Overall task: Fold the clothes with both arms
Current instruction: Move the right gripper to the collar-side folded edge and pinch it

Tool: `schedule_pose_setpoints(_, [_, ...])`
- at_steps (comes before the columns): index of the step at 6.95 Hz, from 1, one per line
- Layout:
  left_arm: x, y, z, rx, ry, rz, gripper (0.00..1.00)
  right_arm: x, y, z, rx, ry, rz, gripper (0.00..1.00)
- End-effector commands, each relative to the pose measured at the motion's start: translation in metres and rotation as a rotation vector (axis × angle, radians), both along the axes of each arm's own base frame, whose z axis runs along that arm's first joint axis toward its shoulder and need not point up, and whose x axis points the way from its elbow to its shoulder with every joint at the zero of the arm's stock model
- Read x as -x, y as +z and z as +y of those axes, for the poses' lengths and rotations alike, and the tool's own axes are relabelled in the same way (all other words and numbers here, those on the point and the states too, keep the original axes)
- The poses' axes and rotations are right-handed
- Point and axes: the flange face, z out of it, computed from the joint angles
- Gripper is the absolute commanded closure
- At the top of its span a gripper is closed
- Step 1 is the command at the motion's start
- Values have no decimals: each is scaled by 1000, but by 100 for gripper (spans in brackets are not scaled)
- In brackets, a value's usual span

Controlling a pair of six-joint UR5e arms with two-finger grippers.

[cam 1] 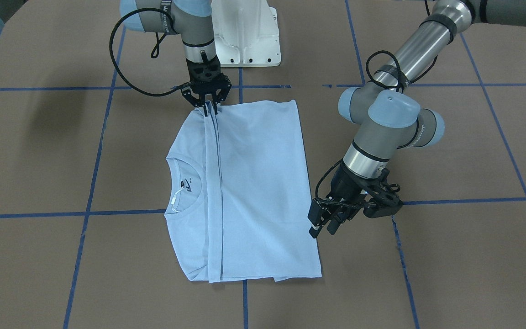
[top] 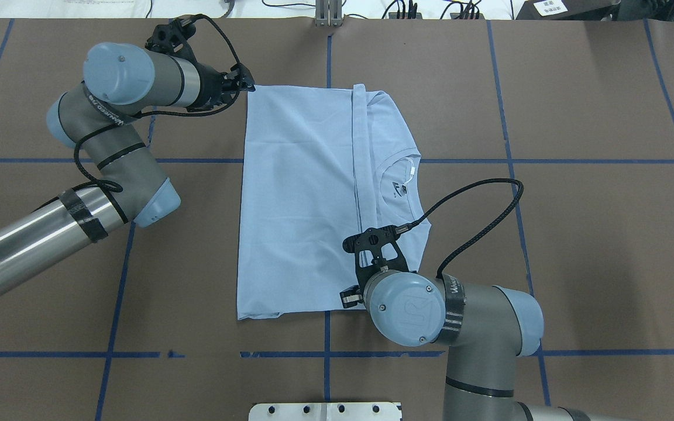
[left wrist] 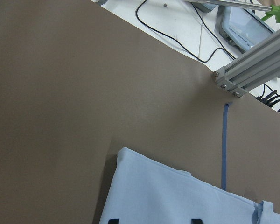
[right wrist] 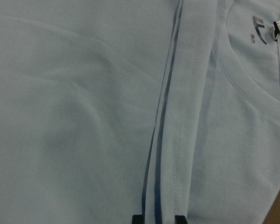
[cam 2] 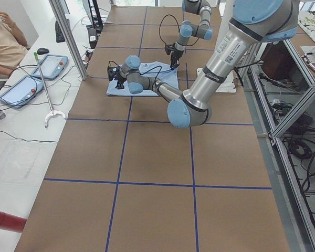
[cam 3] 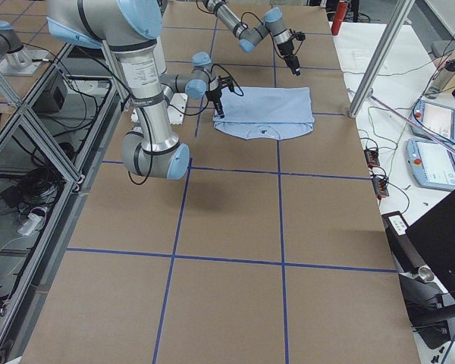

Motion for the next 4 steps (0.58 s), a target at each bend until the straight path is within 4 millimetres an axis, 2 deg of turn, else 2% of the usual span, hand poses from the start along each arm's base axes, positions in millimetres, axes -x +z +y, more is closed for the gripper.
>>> schedule_pose_setpoints(1, [-1,1,0,3,0,1,39,9,3,-2,0,-2,16,67])
schedule_pose_setpoints(3, [0,2,0,5,0,0,39,11,6,-2,1,-3,23,67])
schedule_pose_setpoints(4, [0,2,0,5,0,0,39,10,6,-3,1,-2,21,79])
